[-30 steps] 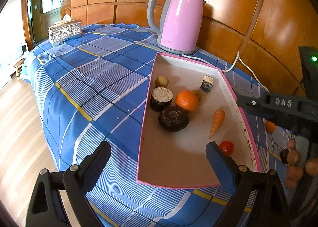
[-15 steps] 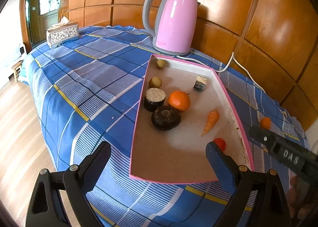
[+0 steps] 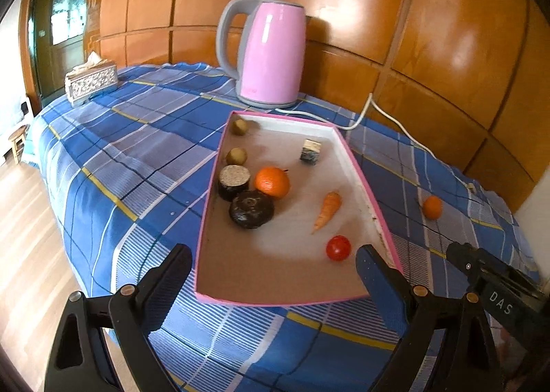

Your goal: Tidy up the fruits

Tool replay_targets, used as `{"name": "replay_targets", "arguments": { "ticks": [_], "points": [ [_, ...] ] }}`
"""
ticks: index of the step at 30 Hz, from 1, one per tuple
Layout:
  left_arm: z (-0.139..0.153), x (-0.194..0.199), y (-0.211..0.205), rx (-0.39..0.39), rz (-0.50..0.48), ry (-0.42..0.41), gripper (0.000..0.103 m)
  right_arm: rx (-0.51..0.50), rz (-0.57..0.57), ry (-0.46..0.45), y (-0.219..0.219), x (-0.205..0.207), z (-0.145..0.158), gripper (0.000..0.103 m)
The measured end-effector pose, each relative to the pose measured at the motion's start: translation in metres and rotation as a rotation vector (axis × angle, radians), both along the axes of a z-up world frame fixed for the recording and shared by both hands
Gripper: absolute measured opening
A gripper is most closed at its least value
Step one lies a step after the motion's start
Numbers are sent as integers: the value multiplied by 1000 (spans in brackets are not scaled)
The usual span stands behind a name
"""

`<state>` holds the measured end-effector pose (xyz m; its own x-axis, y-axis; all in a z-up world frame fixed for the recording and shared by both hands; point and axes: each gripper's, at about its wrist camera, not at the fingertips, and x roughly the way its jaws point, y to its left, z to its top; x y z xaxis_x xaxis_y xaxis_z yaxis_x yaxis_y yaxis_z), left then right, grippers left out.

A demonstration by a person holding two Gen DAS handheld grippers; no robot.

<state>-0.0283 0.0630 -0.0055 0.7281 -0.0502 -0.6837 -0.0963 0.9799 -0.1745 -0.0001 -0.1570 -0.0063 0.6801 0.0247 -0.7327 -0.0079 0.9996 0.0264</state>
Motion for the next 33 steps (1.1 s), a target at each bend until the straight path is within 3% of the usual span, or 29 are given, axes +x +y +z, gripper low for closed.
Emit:
{"name": "replay_targets", "arguments": {
  "ticks": [12, 33],
  "points": [
    [4, -5, -12, 17, -52, -23, 97, 8, -192, -8, -57, -20, -4, 59],
    [-3, -5, -39, 12, -147, 10, 97, 39, -475, 45, -160, -50, -38, 60]
  ]
}}
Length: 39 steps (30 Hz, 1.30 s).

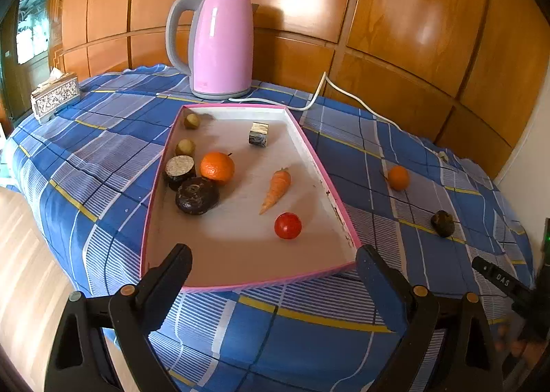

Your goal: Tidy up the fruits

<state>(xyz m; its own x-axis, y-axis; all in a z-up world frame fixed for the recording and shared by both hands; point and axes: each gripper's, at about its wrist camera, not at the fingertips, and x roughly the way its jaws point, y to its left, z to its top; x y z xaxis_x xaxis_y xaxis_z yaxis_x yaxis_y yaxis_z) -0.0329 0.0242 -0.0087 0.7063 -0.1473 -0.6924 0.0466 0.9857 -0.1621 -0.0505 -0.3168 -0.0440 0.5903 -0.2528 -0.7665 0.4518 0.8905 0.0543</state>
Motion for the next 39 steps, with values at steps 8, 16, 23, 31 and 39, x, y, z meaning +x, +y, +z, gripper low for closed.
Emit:
{"name": "replay_targets", "arguments": {
  "ticks": [8, 16, 23, 31, 39],
  "points": [
    [-1, 1, -7, 10, -11, 12, 97, 15, -23, -4, -9, -6, -2, 60],
    [7, 11, -23, 14, -47, 12, 97, 24, -138, -1, -41, -14, -1, 60],
    [18, 26, -51, 8, -134, 1, 97, 13, -249, 19, -67, -17, 0, 60],
    [12, 40, -105, 21, -299, 38, 96, -6, -285, 33, -82, -19, -7, 60],
    [-2, 63, -167, 51, -433, 67, 88, -27, -262, 39, -82, -11, -12, 60]
  ]
}}
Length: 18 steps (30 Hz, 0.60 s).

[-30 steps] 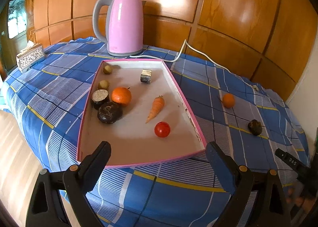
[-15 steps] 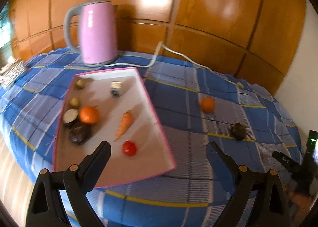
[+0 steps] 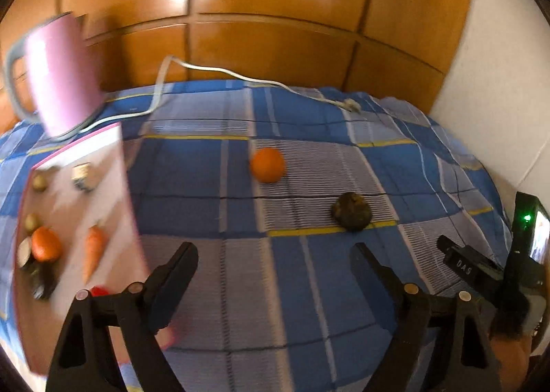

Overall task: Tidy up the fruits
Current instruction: 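Reach the left tool to the dark brown round fruit and grasp it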

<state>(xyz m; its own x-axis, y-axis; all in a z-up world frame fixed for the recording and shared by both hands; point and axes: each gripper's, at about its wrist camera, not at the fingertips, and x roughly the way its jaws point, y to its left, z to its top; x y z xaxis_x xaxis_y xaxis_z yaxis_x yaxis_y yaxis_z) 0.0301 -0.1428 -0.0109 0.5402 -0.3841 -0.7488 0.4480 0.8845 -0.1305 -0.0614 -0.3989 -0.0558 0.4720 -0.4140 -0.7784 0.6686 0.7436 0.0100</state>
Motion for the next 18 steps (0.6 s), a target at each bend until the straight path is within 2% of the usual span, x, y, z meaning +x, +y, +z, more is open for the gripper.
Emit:
{"name": "replay_targets", "arguments": {
  "ticks": [6, 10, 15, 18],
  "points": [
    [-16, 18, -50, 45, -90, 16, 84, -13, 20, 3, 0, 3, -4, 60],
    [-23, 29, -78, 66, -136, 15, 85, -20, 27, 0, -1, 4, -3, 60],
    [-40, 39, -110, 145, -182, -4, 86, -8, 28, -2, -3, 6, -5, 60],
    [-51, 43, -119, 158, -198, 6, 86, -5, 33, -4, -4, 7, -6, 61]
  ]
}}
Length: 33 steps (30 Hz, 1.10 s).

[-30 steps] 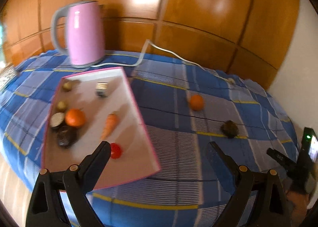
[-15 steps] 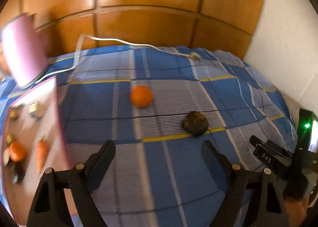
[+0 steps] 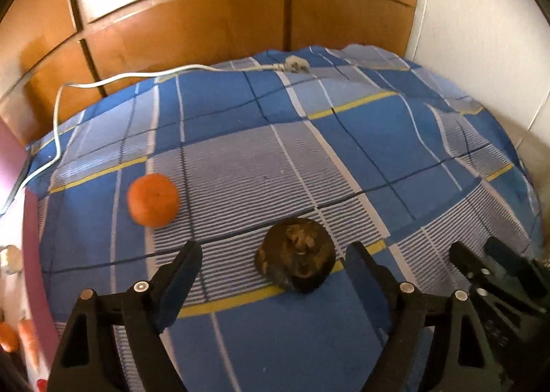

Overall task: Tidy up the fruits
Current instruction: 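Reach the left tool to the dark brown round fruit and grasp it, then carry the dark brown fruit into the tray and open the left tool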

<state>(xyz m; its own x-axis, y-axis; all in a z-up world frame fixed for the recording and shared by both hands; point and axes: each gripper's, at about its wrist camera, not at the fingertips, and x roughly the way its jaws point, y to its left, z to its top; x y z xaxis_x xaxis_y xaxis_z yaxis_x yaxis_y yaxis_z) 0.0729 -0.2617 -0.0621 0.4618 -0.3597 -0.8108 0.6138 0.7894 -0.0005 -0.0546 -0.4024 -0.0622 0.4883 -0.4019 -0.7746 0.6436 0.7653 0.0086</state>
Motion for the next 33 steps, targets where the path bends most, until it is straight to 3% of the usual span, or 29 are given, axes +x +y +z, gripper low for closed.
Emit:
{"name": "replay_targets", "arguments": {
  "ticks": [3, 5, 16, 25, 33],
  "points": [
    [-13, 5, -2, -2, 1, 48, 68, 5, 2, -7, -2, 0, 0, 61],
    [-12, 4, 0, -26, 4, 36, 51, 11, 2, -8, -3, 1, 0, 61],
    [5, -10, 39, -87, 88, 65, 51, 5, 29, -4, 3, 3, 0, 61],
    [44, -22, 103, -157, 222, -9, 51, 3, 66, 6, 15, 5, 2, 61],
    [59, -19, 154, -175, 354, -55, 52, -2, 138, 8, 38, 11, 4, 61]
  ]
}}
